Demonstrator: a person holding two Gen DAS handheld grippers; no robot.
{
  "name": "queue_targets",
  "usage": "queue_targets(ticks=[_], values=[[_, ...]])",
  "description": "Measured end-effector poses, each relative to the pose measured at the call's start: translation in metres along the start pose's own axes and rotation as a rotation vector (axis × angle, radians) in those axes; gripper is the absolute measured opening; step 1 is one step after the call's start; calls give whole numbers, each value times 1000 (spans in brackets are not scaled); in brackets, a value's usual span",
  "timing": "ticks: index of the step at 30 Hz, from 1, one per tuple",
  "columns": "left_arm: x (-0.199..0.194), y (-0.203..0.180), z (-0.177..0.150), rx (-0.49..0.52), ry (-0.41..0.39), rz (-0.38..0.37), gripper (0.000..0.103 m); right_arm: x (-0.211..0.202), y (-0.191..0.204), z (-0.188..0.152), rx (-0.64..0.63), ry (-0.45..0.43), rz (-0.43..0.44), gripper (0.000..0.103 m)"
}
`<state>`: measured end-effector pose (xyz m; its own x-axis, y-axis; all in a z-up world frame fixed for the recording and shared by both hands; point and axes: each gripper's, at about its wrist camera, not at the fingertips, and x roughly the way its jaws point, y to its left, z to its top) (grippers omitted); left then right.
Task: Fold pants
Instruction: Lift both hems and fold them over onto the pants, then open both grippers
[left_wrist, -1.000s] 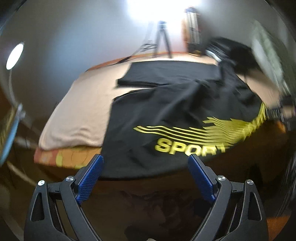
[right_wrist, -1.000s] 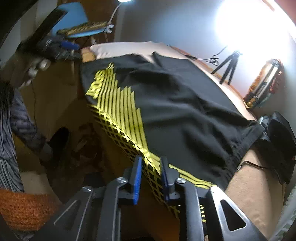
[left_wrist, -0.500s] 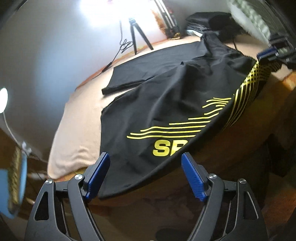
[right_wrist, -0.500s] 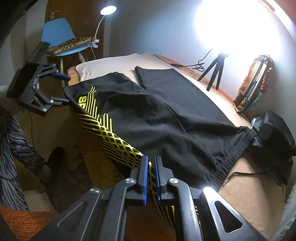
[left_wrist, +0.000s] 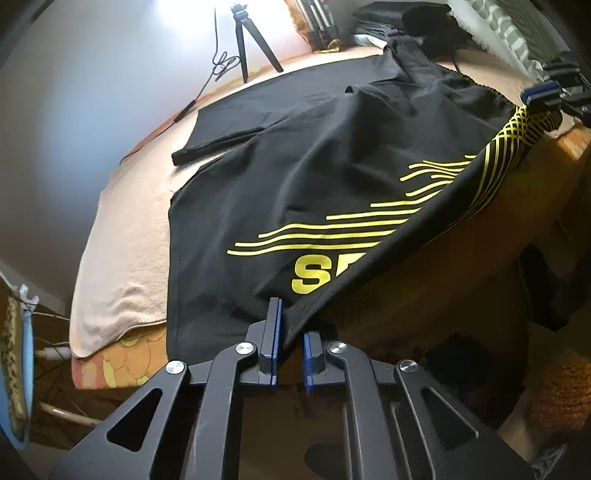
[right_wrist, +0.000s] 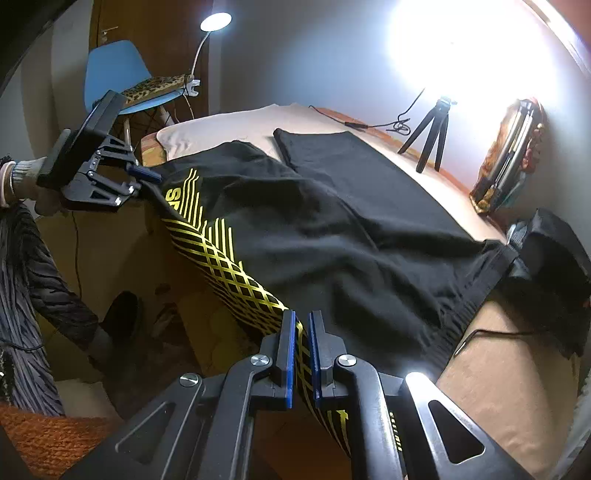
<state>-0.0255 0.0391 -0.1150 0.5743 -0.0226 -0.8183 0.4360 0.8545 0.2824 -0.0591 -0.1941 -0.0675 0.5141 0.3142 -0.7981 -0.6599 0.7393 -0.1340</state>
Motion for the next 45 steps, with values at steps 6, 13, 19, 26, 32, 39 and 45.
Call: queue_targets(ticks=[6, 13, 19, 26, 32, 39, 45], values=[[-5, 8, 12, -52, -49, 4, 2, 3, -3, -11, 1, 29, 3, 22], [-8, 15, 24, -77, -93, 26, 2, 8, -2, -40, -75, 99, -35, 42], [-12, 18, 32, -102, -129, 42, 1, 4, -3, -61, -96, 126, -23, 41], [-13, 32, 47, -179, -166, 59, 1, -9, -8, -53, -70, 75, -56, 3], [-14, 54, 90, -221, -250, 101, 1, -40, -37, -8, 3, -73, -120, 0], [0, 69, 151, -189, -336, 152, 1, -36, -85, 36, 54, -106, -230, 0], [25, 88, 193, -188, -342, 165, 1, -19, -131, 63, 104, -113, -273, 0]])
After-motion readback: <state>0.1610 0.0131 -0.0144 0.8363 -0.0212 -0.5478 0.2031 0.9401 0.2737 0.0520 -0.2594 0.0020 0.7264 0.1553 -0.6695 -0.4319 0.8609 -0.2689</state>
